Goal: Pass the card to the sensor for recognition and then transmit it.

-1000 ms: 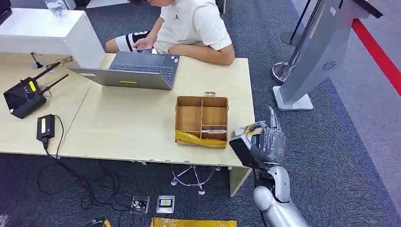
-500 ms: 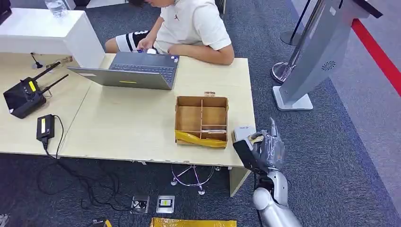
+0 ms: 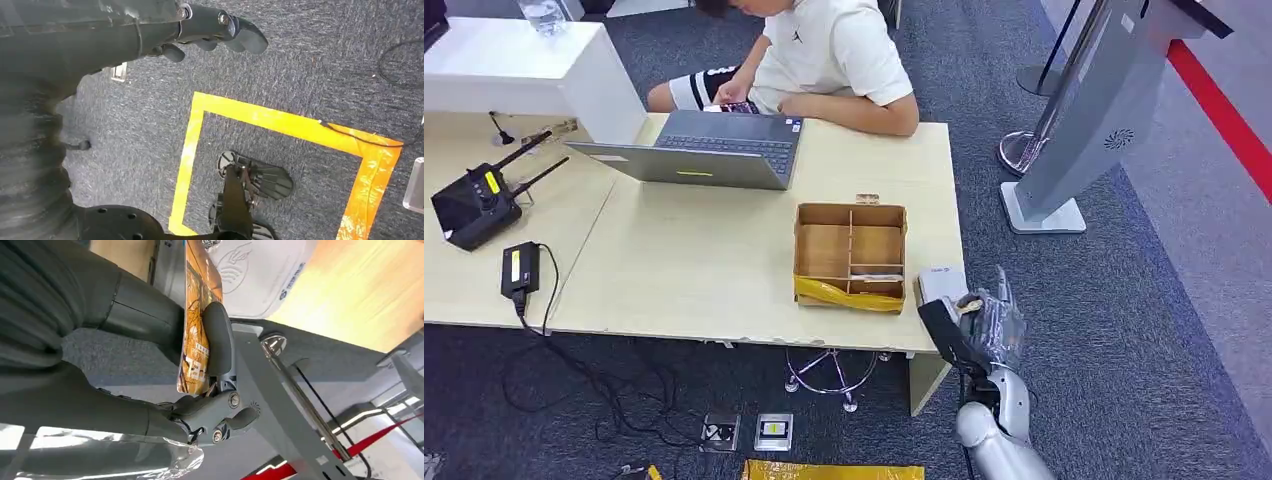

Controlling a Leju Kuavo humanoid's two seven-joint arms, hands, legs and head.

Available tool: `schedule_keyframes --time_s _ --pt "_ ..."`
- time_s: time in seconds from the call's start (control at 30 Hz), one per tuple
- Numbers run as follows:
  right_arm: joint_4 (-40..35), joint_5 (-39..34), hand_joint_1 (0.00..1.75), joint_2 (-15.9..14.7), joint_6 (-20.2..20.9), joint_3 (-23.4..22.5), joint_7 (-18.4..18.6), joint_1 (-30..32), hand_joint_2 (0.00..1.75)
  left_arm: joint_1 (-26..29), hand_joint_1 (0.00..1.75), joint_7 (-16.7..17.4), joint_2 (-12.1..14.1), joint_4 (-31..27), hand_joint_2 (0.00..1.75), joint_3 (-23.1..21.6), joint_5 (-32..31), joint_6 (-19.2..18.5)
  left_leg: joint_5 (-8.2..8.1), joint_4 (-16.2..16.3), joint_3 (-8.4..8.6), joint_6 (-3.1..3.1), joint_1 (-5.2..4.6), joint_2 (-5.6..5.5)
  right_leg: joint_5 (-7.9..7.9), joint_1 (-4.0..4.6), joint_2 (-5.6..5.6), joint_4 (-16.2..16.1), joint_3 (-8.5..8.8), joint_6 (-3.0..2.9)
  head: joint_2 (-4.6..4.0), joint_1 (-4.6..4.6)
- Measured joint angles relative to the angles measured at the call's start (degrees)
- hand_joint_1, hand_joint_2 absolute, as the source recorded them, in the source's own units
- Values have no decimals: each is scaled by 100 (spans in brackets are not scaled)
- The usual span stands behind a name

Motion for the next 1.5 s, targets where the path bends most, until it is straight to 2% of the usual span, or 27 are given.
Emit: schedule_keyframes --time_s 0.3,0.47,0.63,0.73,0.8,0.97,1.1,1.23,1.37,1.5 --pt "120 175 175 2 -31 -17 356 -36 175 -1 0 0 0 7 175 -9 2 -13 0 0 3 0 0 1 0 0 1 0 1 0 0 0" --pt "120 173 175 0 -37 -20 360 -33 175 -1 0 2 0 9 175 -42 15 -13 0 0 5 0 0 2 0 0 2 0 3 0 0 0" --pt "-13 332 175 18 -39 -190 -73 51 175 -2 0 2 0 22 175 -129 37 -11 0 0 4 0 0 1 1 0 1 0 3 1 0 0" --pt "-342 424 175 118 -42 -416 -635 151 175 -3 0 2 0 26 175 -157 66 0 0 0 4 0 0 4 2 0 2 0 2 1 0 0" --pt "-676 459 175 214 -44 -573 -980 204 175 -4 0 2 -2 28 175 -179 72 2 0 1 4 0 0 4 2 0 5 0 2 1 0 0" --pt "-1756 597 175 424 -46 -763 -1379 317 175 -4 0 0 -2 37 175 -210 109 4 0 0 6 -1 0 4 2 0 8 1 2 1 0 -2" --pt "-2694 713 175 511 -46 -767 -1213 330 175 -3 0 -4 -2 42 175 -251 127 7 1 0 7 -1 0 4 2 0 8 1 6 1 0 0" --pt "-3139 1108 175 494 -37 -537 -712 143 175 -8 0 -26 -2 44 175 -306 118 -9 1 0 8 -1 -1 20 8 -2 18 1 4 6 0 -2" --pt "-3148 1187 175 463 -33 -251 -492 -164 175 -29 0 -39 -7 44 175 -365 105 -15 3 0 7 -2 0 18 9 -1 17 2 7 6 0 2" --pt "-2694 460 175 365 66 287 -90 -886 175 -80 0 -39 -7 44 175 -452 37 -50 7 0 5 -8 1 28 18 0 26 5 -1 2 0 0"
